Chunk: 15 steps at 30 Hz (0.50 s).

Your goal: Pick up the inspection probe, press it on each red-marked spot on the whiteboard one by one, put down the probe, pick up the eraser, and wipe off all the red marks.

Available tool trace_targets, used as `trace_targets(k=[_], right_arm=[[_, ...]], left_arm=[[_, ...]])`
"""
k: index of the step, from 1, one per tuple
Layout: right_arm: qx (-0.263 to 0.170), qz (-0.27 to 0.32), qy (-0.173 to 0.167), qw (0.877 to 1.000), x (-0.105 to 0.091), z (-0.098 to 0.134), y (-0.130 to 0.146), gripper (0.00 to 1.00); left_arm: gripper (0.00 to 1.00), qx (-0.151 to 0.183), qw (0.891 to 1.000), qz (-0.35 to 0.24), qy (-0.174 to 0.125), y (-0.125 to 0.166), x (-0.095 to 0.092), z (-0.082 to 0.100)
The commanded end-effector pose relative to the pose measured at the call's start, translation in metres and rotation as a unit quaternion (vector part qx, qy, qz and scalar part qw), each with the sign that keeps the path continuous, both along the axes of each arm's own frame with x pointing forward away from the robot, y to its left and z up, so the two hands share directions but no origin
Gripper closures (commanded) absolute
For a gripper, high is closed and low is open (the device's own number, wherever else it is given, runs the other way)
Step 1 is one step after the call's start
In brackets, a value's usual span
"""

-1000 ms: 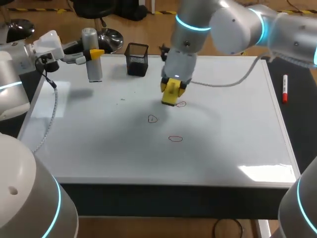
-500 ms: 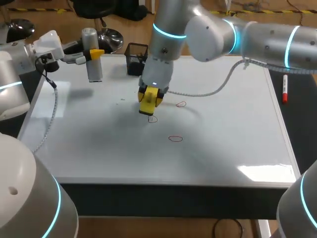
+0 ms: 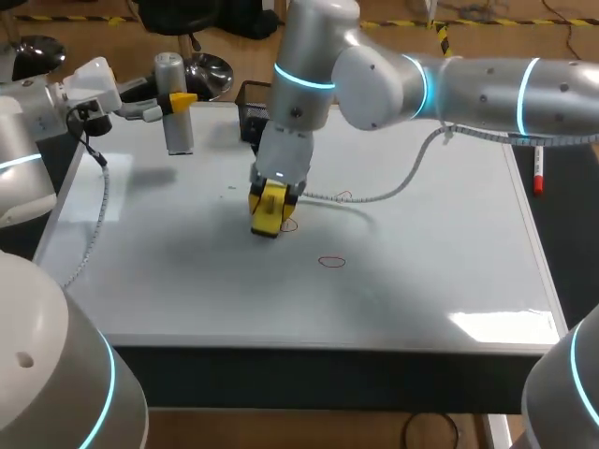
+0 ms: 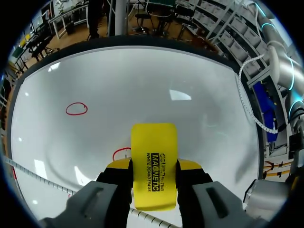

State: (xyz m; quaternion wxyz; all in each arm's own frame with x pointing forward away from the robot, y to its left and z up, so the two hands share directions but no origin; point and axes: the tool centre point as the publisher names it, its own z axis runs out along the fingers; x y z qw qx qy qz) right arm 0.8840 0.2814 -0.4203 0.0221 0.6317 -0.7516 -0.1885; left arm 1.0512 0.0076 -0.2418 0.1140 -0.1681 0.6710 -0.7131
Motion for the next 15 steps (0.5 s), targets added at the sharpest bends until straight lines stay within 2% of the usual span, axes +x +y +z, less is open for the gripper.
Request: trace_targets(k=[1, 15], right_arm=[[-0.003, 0.003, 0.002, 1.0, 0.0, -0.001, 0.0, 1.0], [-0.021, -0.02, 0.018, 0.999, -0.011, -0.016, -0.034, 1.0]], left_arm=[[1.0, 0.0, 1.0, 0.002, -0.001, 0.0, -0.001, 0.001], [1.0, 0.0, 1.0, 0.002, -0.001, 0.0, -0.001, 0.001]])
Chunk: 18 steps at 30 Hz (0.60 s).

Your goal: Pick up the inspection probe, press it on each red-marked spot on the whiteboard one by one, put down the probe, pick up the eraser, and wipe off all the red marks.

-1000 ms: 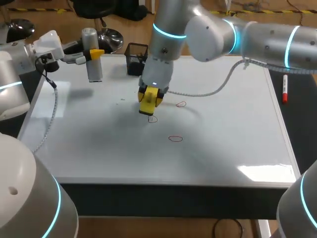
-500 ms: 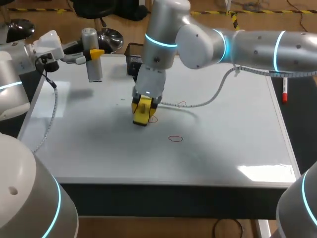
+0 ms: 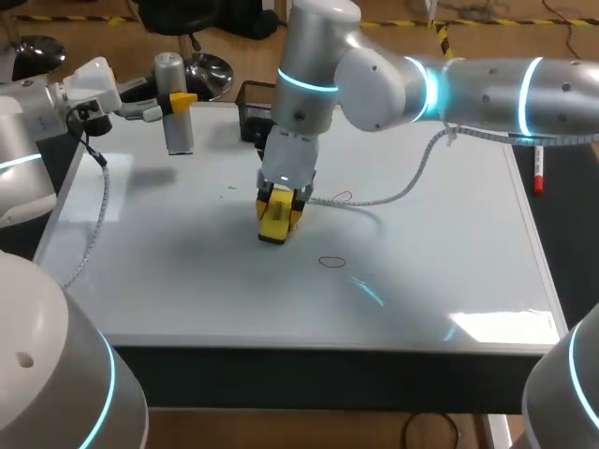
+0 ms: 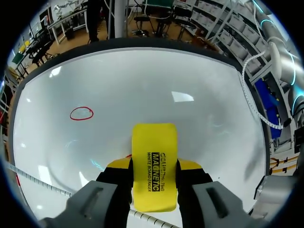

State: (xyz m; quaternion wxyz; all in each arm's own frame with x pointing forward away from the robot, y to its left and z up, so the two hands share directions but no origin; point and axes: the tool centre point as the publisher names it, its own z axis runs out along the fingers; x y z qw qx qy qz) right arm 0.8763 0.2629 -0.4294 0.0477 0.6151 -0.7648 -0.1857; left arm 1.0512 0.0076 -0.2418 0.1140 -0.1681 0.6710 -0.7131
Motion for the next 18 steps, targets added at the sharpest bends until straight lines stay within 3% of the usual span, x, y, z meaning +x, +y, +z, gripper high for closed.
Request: trace_targets(k=[1, 13, 18], right_arm=[[-0.002, -0.006, -0.002, 1.0, -0.003, -0.009, -0.018, 1.0], [-0.023, -0.022, 0.01, 0.999, -0.007, -0.019, -0.046, 1.0], [-0.03, -0.02, 0.006, 0.999, -0.007, -0.013, -0.05, 1.0]], left_arm=[[1.0, 0.0, 1.0, 0.002, -0.001, 0.0, -0.001, 0.001], [1.0, 0.0, 1.0, 0.002, -0.001, 0.0, -0.001, 0.001], [1.0, 0.0, 1.0, 0.002, -0.001, 0.0, -0.001, 0.001]])
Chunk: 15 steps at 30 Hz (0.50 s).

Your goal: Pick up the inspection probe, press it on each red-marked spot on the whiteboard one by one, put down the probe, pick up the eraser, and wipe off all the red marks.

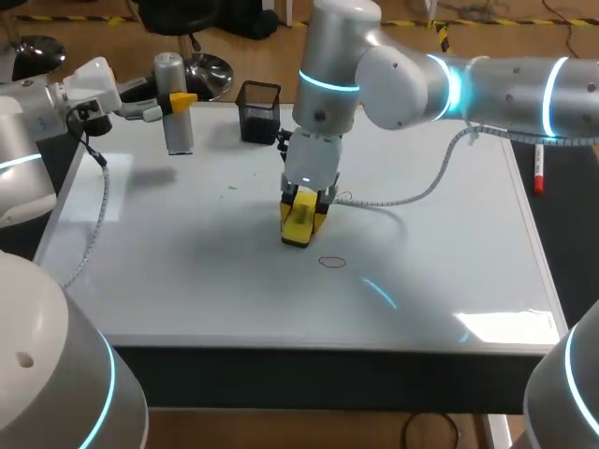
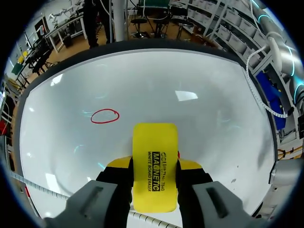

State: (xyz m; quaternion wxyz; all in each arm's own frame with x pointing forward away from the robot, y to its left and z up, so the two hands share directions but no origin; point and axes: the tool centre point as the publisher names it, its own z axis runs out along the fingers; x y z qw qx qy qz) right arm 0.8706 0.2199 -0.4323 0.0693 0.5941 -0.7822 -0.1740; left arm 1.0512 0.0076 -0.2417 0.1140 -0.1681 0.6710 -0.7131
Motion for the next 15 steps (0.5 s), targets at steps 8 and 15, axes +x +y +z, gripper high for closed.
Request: trace_targets(k=[8, 15], right_arm=[[-0.021, 0.042, -0.049, 0.998, 0.0, 0.033, -0.001, 1.0], [-0.019, 0.068, -0.066, 0.995, 0.001, 0.046, 0.014, 1.0]], left_arm=[[1.0, 0.0, 1.0, 0.002, -0.001, 0.0, -0.001, 0.001], [1.0, 0.0, 1.0, 0.002, -0.001, 0.0, -0.001, 0.001]])
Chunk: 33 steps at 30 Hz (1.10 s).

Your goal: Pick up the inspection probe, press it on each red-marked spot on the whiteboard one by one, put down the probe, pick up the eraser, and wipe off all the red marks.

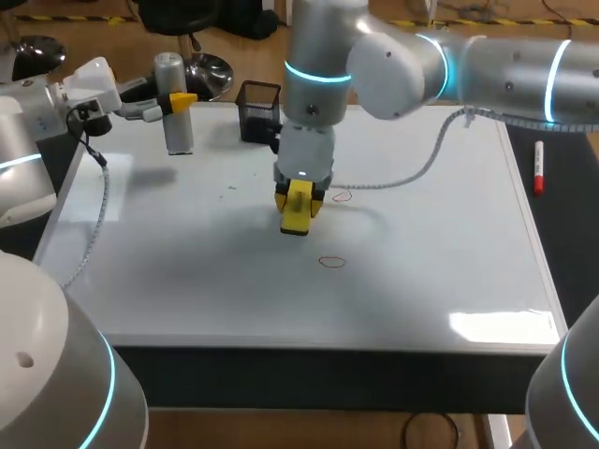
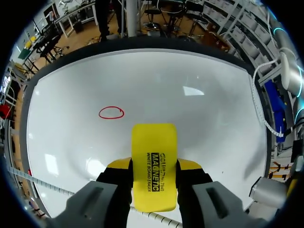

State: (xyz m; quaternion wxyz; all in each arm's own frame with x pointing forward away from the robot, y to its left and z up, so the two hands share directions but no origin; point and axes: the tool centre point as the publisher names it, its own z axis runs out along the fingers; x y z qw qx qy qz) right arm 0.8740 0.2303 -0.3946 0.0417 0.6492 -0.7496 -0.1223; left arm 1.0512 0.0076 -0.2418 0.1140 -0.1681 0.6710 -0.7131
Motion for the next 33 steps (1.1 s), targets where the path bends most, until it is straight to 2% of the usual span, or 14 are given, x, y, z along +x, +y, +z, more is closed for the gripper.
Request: trace_targets(k=[1, 6, 17, 23, 33], right_arm=[[-0.006, 0.012, -0.005, 1.0, -0.002, 0.007, 0.006, 1.0], [0.003, 0.046, 0.014, 0.999, -0.004, -0.005, 0.025, 1.0], [0.008, 0.108, 0.029, 0.994, -0.012, -0.022, 0.061, 1.0], [0.006, 0.113, 0.032, 0.993, -0.01, -0.026, 0.061, 1.0], [-0.005, 0.103, 0.04, 0.994, -0.007, -0.037, 0.044, 1.0]], left_arm=[[1.0, 0.0, 1.0, 0.002, -0.001, 0.0, -0.001, 0.001], [1.0, 0.0, 1.0, 0.002, -0.001, 0.0, -0.001, 0.001], [1.0, 0.0, 1.0, 0.002, -0.001, 0.0, -0.001, 0.001], [1.0, 0.0, 1.0, 0.002, -0.001, 0.0, -0.001, 0.001], [1.0, 0.0, 1.0, 0.002, -0.001, 0.0, -0.001, 0.001]])
